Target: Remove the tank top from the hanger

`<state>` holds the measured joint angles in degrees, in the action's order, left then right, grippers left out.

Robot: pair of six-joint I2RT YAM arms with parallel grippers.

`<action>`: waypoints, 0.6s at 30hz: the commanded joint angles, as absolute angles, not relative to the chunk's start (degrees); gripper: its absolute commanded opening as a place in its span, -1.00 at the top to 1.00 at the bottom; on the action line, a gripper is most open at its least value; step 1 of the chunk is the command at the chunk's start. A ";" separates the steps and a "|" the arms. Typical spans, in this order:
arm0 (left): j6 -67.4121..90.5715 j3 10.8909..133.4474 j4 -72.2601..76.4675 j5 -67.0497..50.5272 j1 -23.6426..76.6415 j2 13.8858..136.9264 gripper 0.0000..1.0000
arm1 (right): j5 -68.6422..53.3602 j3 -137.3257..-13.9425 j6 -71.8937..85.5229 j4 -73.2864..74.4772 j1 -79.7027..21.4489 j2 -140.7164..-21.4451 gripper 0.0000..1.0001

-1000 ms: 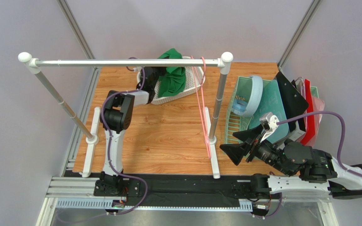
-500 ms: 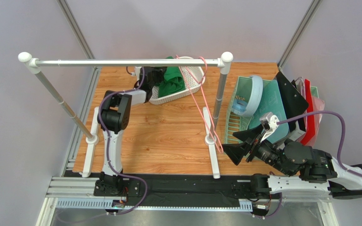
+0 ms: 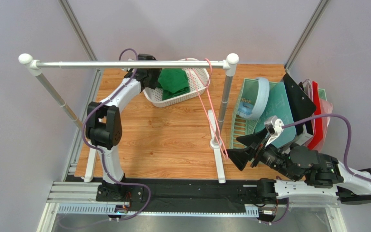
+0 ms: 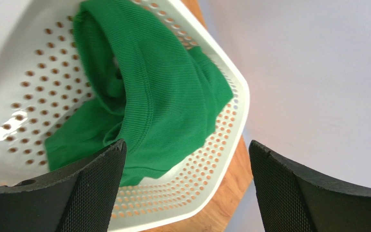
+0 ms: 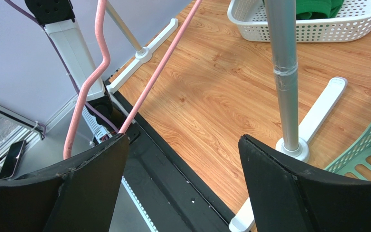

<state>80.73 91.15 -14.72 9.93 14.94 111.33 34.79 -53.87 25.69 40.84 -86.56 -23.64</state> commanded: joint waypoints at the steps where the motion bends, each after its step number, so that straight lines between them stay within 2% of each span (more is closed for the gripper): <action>1: 79.02 92.03 -29.71 11.69 14.59 108.90 -0.98 | 33.58 -53.26 26.10 36.74 -86.75 -24.17 -0.80; 8: 64.89 90.79 -35.23 29.08 19.59 100.82 -0.98 | 33.84 -53.26 26.80 37.00 -86.75 -24.52 -0.80; 13: 58.29 86.24 -37.35 31.37 21.79 94.49 -0.98 | 38.75 -53.00 31.37 39.37 -86.84 -24.35 -0.80; 18: 47.30 78.77 -36.91 34.62 31.71 86.95 -0.98 | 43.32 -53.00 37.96 43.67 -86.84 -22.77 -0.81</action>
<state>58.74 83.64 -35.11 30.33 25.19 91.92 37.71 -53.25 31.18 40.84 -86.56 -24.12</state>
